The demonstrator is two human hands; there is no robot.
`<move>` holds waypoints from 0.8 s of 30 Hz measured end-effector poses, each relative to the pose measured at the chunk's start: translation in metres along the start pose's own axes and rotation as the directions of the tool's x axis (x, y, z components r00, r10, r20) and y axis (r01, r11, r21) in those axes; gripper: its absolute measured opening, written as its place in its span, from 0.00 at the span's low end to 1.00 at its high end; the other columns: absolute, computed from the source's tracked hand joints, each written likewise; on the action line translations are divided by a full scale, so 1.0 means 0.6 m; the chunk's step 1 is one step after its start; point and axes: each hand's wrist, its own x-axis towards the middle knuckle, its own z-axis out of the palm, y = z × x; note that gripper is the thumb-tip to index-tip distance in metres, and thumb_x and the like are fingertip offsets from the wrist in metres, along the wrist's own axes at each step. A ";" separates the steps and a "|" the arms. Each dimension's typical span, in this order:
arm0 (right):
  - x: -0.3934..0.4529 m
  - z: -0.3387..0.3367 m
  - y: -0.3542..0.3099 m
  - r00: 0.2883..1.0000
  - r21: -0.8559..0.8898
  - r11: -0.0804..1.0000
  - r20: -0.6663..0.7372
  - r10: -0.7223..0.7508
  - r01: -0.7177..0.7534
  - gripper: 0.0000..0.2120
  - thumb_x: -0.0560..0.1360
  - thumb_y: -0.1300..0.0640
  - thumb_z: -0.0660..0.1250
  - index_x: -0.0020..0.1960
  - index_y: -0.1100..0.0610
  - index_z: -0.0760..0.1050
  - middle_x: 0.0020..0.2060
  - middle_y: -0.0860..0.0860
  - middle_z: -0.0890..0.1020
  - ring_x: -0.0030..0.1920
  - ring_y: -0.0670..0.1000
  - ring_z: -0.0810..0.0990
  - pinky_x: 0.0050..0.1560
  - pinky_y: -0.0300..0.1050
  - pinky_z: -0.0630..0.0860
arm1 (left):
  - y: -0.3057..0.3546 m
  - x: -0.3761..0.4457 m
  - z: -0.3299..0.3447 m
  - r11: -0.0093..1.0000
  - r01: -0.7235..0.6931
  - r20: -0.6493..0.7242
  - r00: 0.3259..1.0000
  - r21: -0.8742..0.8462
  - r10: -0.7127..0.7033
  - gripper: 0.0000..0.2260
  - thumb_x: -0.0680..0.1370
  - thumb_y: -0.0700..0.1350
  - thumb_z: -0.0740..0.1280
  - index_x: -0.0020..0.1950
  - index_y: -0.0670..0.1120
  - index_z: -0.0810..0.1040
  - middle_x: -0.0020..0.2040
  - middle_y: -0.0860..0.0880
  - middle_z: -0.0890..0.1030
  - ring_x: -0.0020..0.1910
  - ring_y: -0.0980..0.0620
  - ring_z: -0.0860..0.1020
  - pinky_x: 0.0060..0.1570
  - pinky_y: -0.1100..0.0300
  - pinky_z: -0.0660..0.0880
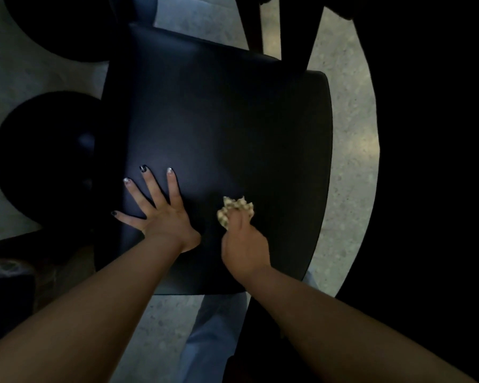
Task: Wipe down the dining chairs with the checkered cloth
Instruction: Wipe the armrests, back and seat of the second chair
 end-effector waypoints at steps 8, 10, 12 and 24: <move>0.046 -0.112 0.127 0.714 0.452 0.696 -0.166 0.681 -0.558 0.21 0.75 0.60 0.60 0.66 0.49 0.65 0.62 0.49 0.69 0.49 0.51 0.72 0.49 0.48 0.64 | -0.009 -0.013 -0.008 0.998 -0.067 -0.022 0.997 0.018 0.068 0.68 0.59 0.60 0.75 0.65 0.52 0.14 0.67 0.41 0.15 0.64 0.33 0.17 0.60 0.19 0.42; 0.054 -0.096 0.129 0.695 0.414 0.683 -0.150 0.703 -0.601 0.29 0.75 0.60 0.59 0.74 0.60 0.56 0.69 0.61 0.64 0.60 0.60 0.72 0.48 0.44 0.66 | -0.007 -0.013 -0.009 0.998 -0.061 -0.023 0.998 0.013 0.061 0.68 0.59 0.61 0.74 0.65 0.52 0.13 0.67 0.40 0.16 0.63 0.32 0.17 0.60 0.20 0.42; 0.053 -0.060 0.075 0.708 0.263 0.723 -0.169 0.686 -0.638 0.22 0.78 0.52 0.56 0.71 0.55 0.61 0.63 0.63 0.73 0.58 0.64 0.76 0.52 0.48 0.72 | -0.006 -0.015 -0.008 0.998 -0.067 -0.032 0.997 0.008 0.067 0.67 0.60 0.61 0.74 0.65 0.52 0.14 0.67 0.40 0.16 0.64 0.33 0.17 0.60 0.20 0.41; 0.211 -0.160 0.055 0.770 0.425 0.865 -0.445 0.458 -0.268 0.26 0.74 0.62 0.58 0.72 0.60 0.61 0.68 0.56 0.68 0.61 0.59 0.74 0.51 0.43 0.64 | -0.051 -0.019 -0.037 0.793 -0.303 -0.460 0.887 -0.529 0.032 0.41 0.67 0.34 0.69 0.78 0.47 0.59 0.79 0.41 0.41 0.77 0.42 0.47 0.75 0.42 0.42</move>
